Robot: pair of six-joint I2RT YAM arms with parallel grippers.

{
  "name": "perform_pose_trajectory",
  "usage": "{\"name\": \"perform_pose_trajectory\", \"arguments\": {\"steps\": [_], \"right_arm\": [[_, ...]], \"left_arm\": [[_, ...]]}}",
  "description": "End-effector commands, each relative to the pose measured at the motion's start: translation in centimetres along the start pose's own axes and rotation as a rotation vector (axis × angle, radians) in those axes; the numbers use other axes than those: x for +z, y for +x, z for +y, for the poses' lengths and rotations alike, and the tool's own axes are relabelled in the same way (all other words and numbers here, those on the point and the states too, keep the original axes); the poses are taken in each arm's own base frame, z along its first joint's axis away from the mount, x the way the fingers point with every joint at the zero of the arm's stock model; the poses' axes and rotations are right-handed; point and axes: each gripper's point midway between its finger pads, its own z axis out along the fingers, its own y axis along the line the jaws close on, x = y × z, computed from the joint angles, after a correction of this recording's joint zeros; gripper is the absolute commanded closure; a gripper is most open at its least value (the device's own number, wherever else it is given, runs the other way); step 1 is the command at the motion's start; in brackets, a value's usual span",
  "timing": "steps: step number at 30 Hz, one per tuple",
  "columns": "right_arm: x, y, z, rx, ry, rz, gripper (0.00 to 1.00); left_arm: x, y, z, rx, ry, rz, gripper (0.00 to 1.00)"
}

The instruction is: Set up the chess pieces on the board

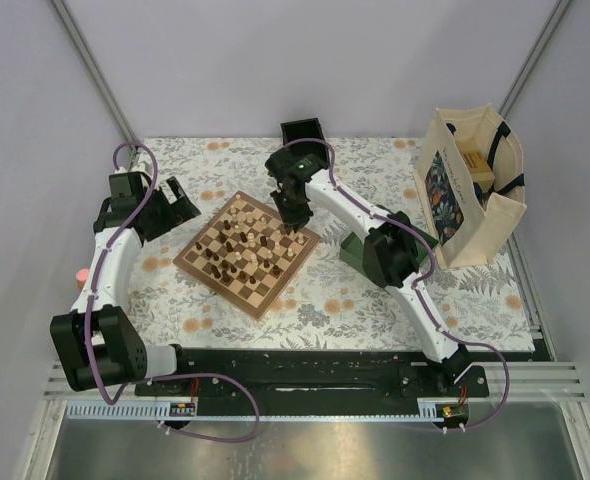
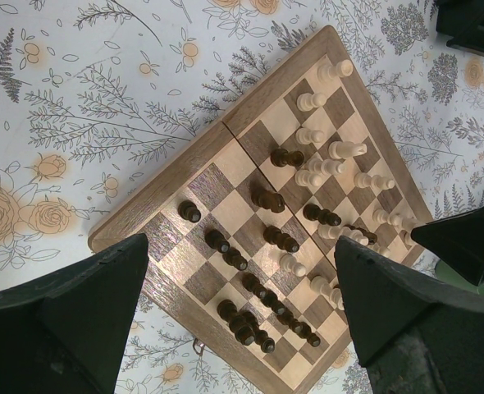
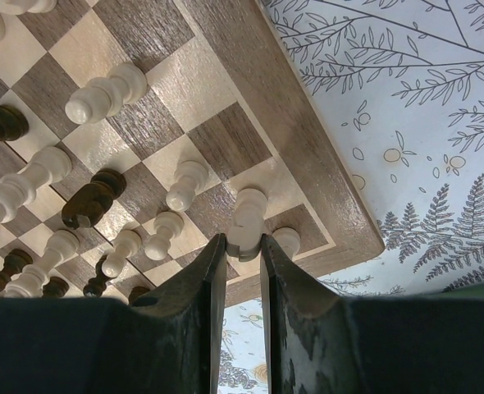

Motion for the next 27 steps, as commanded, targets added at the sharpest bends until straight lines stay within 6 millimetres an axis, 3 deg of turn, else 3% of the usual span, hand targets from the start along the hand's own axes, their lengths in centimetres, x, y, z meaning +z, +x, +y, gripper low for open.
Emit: {"name": "perform_pose_trajectory", "arguments": {"steps": [1, 9, 18, 22, 27], "right_arm": [[-0.7, -1.5, -0.4, 0.014, 0.015, -0.052, 0.73], [-0.7, -1.5, -0.7, 0.024, 0.017, -0.053, 0.73], [-0.9, -1.6, 0.6, 0.027, -0.047, -0.050, 0.55], [-2.2, -2.3, 1.1, 0.030, -0.071, -0.077, 0.53], [-7.1, -3.8, 0.0, 0.038, -0.066, -0.169, 0.50]], "left_arm": [[-0.8, -2.1, -1.1, 0.027, 0.038, -0.061, 0.01], [-0.9, -2.2, -1.1, 0.028, 0.035, -0.064, 0.01], [-0.6, -1.9, -1.2, 0.024, 0.044, -0.051, 0.01], [-0.4, -1.8, -1.0, 0.020, 0.039, -0.043, 0.01], [0.3, -1.3, -0.1, 0.000, -0.006, -0.019, 0.01]]}}
